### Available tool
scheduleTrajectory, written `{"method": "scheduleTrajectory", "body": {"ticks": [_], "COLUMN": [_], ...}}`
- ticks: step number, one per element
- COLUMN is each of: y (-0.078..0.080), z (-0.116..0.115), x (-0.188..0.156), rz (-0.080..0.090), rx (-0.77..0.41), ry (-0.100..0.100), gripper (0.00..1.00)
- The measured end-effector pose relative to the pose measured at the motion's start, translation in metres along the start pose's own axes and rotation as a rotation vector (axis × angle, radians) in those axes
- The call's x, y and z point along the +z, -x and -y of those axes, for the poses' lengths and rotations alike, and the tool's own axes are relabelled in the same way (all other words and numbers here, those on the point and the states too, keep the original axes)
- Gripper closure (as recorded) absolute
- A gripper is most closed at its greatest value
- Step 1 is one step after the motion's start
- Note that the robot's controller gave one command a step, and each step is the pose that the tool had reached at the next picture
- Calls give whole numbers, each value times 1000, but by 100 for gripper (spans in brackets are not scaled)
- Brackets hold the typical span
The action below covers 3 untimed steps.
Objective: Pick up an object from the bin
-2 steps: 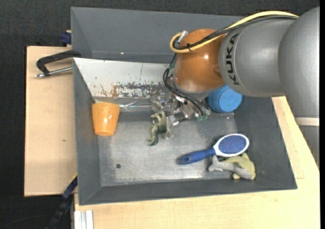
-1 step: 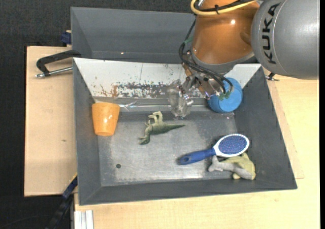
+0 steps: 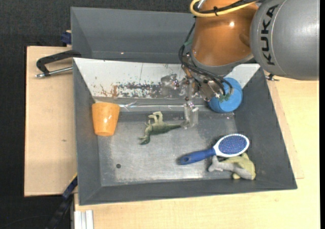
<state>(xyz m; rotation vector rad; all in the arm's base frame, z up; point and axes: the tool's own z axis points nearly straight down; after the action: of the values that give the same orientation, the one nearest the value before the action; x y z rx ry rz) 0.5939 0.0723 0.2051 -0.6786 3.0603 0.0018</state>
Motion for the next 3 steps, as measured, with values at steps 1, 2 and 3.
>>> {"method": "scheduleTrajectory", "body": {"ticks": [1,2,3], "y": [2,7,-46], "z": [9,-11,-28], "x": [106,135,104], "rz": [-12,-6,-7], "rx": [2,-101,-128], "ry": [4,3,2], "gripper": [0,0,0]}}
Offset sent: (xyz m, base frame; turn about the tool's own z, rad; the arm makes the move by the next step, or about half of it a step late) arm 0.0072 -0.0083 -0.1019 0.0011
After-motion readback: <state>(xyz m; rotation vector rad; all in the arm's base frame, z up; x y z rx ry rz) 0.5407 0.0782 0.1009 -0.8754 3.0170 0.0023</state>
